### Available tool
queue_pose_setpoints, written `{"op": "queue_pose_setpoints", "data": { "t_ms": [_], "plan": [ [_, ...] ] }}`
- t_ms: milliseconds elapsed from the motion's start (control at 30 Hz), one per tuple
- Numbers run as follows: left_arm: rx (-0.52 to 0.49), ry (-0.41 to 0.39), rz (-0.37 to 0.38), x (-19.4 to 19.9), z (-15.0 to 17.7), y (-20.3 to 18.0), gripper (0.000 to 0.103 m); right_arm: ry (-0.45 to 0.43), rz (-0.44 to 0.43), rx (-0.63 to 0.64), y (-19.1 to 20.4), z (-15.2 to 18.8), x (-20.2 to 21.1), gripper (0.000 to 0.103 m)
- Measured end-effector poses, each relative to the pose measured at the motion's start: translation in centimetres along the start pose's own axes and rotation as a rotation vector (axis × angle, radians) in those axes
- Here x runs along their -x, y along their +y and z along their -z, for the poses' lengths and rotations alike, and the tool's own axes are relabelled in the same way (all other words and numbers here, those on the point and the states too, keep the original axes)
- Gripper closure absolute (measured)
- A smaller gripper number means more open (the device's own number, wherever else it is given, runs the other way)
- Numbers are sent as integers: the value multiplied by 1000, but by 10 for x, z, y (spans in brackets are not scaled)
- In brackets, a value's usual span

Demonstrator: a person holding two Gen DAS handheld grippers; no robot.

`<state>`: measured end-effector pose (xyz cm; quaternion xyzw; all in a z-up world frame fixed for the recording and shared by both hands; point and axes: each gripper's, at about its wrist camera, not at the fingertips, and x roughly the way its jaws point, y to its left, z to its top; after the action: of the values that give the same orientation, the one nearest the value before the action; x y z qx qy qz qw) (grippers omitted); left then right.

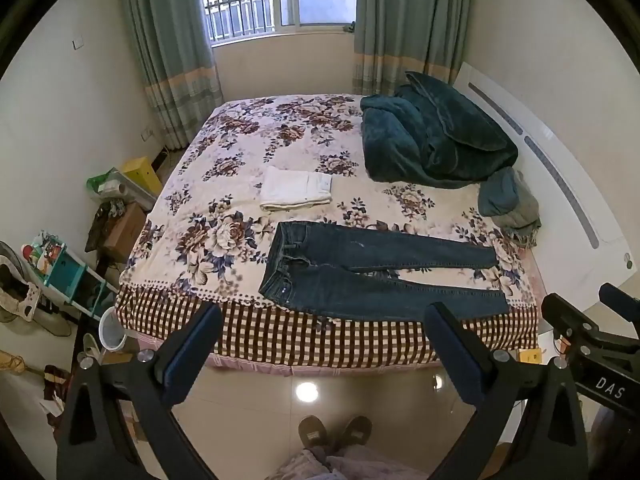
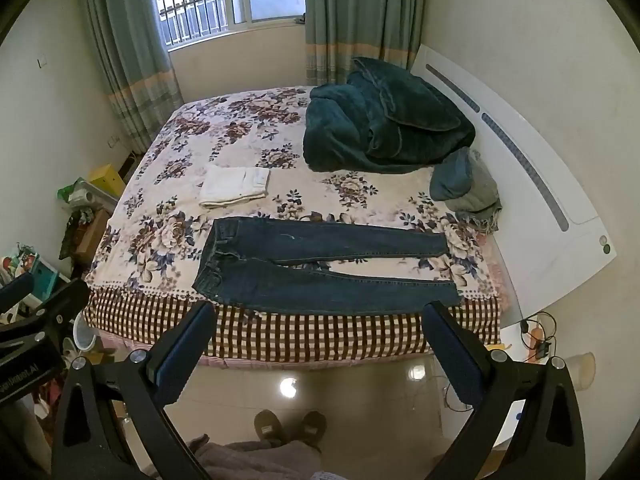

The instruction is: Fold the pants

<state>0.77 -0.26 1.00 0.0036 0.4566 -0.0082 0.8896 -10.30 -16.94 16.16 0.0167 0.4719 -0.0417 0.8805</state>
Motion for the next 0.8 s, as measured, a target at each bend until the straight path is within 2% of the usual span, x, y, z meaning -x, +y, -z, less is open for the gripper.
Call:
{"op": "queue_pose_setpoints", "data": {
  "t_ms": [800],
  "plan": [
    [-7, -2, 4, 9, 5, 2, 0, -1, -4, 3, 7, -7, 12, 0]
  ]
}}
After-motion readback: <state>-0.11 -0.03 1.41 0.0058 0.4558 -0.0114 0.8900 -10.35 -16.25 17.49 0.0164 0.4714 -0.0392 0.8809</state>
